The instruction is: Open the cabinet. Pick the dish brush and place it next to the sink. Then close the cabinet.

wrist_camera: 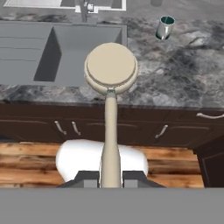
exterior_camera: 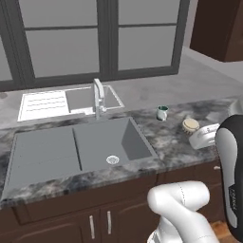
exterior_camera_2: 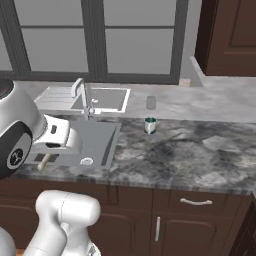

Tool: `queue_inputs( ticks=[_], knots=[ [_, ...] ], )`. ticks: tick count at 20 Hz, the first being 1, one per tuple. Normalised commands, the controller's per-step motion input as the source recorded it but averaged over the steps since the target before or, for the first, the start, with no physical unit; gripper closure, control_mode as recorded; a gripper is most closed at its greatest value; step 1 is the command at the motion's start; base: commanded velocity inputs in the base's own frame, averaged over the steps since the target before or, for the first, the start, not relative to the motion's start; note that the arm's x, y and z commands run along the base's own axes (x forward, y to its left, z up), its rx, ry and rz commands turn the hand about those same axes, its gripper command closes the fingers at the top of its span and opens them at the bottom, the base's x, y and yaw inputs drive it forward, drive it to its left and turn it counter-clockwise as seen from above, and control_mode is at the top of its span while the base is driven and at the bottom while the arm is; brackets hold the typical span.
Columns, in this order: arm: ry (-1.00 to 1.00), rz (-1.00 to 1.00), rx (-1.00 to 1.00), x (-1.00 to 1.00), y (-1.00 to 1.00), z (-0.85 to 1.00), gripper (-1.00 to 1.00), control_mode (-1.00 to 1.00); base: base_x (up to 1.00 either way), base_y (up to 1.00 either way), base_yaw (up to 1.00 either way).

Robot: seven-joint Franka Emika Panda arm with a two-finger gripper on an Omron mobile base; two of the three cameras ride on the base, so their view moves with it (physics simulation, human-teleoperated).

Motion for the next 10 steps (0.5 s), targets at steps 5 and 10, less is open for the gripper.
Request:
queue_inputs(
  ticks=[5, 10],
  knots=[
    [0.00, 0.00, 0.00, 0.00, 0.00, 0.00, 1.00, 1.00, 0.34, 0.00, 0.00],
    [0.00, 0.00, 0.00, 0.00, 0.00, 0.00, 1.00, 1.00, 0.71, 0.00, 0.00]
  ],
)
